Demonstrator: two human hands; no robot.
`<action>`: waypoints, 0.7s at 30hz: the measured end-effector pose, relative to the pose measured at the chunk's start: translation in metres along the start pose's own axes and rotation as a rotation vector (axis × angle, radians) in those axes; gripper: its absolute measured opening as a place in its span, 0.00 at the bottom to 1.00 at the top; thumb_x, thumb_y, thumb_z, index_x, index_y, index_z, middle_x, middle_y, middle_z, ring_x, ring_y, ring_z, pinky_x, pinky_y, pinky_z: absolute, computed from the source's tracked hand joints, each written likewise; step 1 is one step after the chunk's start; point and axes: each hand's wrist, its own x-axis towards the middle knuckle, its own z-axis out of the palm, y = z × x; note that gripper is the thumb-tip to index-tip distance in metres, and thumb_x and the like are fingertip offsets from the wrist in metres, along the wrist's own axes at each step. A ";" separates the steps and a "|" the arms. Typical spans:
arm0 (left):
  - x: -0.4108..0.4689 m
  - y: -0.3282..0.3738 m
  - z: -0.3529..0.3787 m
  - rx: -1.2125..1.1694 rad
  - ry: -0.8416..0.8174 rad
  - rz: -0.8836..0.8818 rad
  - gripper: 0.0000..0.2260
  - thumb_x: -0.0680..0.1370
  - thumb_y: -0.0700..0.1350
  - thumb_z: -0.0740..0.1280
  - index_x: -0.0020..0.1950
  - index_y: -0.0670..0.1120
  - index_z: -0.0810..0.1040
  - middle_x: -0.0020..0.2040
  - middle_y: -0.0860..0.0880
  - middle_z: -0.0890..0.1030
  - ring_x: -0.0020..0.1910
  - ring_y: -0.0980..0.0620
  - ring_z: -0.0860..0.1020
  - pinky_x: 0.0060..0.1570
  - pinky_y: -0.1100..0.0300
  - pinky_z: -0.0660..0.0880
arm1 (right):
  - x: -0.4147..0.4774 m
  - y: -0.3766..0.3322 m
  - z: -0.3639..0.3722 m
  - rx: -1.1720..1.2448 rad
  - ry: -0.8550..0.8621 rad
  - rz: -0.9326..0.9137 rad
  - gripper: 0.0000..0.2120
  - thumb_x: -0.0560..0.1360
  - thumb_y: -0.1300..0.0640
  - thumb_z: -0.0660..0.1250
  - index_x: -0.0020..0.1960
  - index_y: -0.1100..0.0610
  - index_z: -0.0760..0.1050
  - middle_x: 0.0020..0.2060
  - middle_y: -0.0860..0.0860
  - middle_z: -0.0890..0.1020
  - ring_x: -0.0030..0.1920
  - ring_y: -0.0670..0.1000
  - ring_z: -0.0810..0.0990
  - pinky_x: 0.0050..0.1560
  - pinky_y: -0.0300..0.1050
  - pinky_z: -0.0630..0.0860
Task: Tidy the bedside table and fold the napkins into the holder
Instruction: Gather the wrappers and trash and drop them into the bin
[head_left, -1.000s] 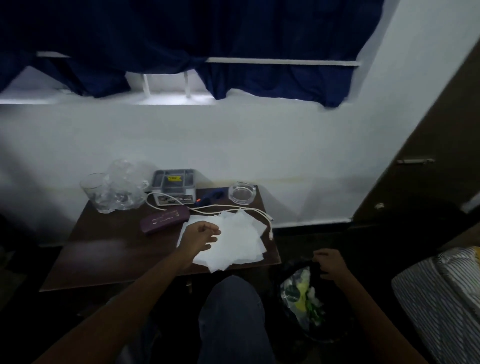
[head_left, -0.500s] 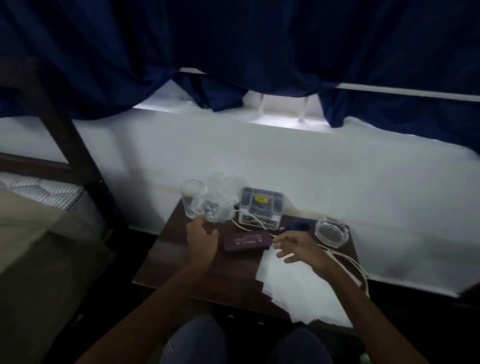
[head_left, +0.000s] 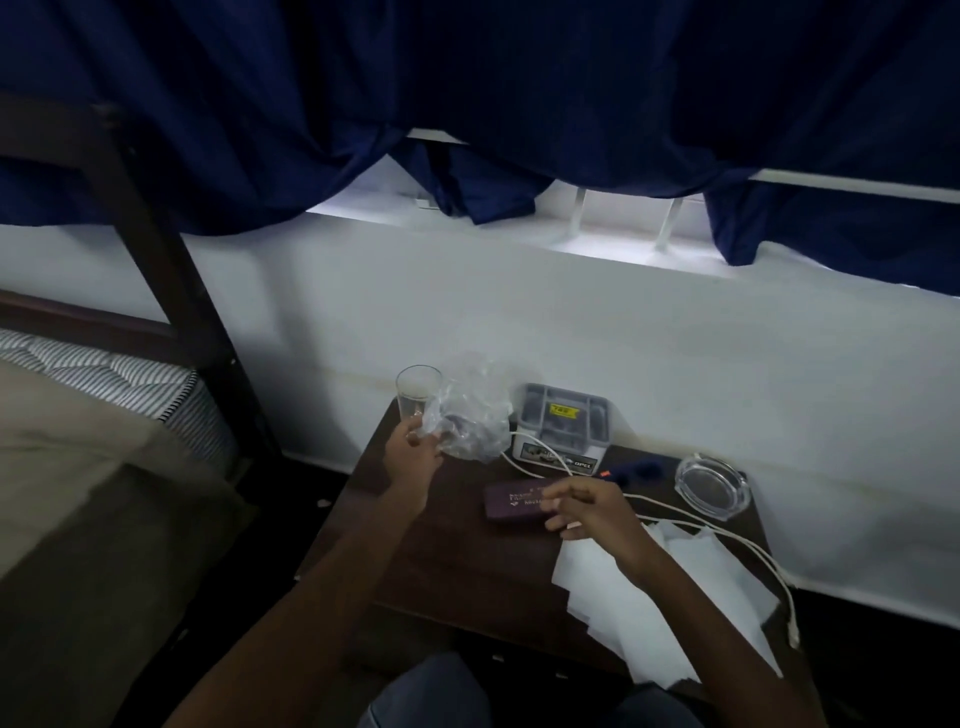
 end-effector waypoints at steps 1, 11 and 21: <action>-0.006 0.002 -0.004 -0.044 -0.012 0.003 0.13 0.75 0.35 0.66 0.60 0.41 0.73 0.48 0.44 0.76 0.44 0.48 0.77 0.31 0.67 0.77 | -0.003 -0.001 -0.002 0.005 0.034 -0.008 0.08 0.76 0.65 0.63 0.44 0.55 0.78 0.45 0.58 0.82 0.38 0.51 0.80 0.39 0.40 0.75; -0.105 0.039 0.002 -0.025 -0.290 0.169 0.11 0.76 0.36 0.66 0.56 0.45 0.73 0.45 0.48 0.78 0.42 0.53 0.77 0.41 0.62 0.76 | -0.041 -0.032 -0.016 0.087 0.180 -0.356 0.35 0.73 0.62 0.69 0.73 0.44 0.56 0.68 0.47 0.60 0.67 0.51 0.66 0.68 0.54 0.68; -0.183 0.047 0.078 0.430 -0.702 0.447 0.07 0.74 0.32 0.67 0.50 0.39 0.80 0.41 0.51 0.79 0.39 0.55 0.76 0.46 0.59 0.73 | -0.115 -0.021 -0.087 0.333 0.139 -0.235 0.42 0.67 0.66 0.74 0.71 0.40 0.61 0.68 0.48 0.70 0.57 0.53 0.79 0.49 0.56 0.81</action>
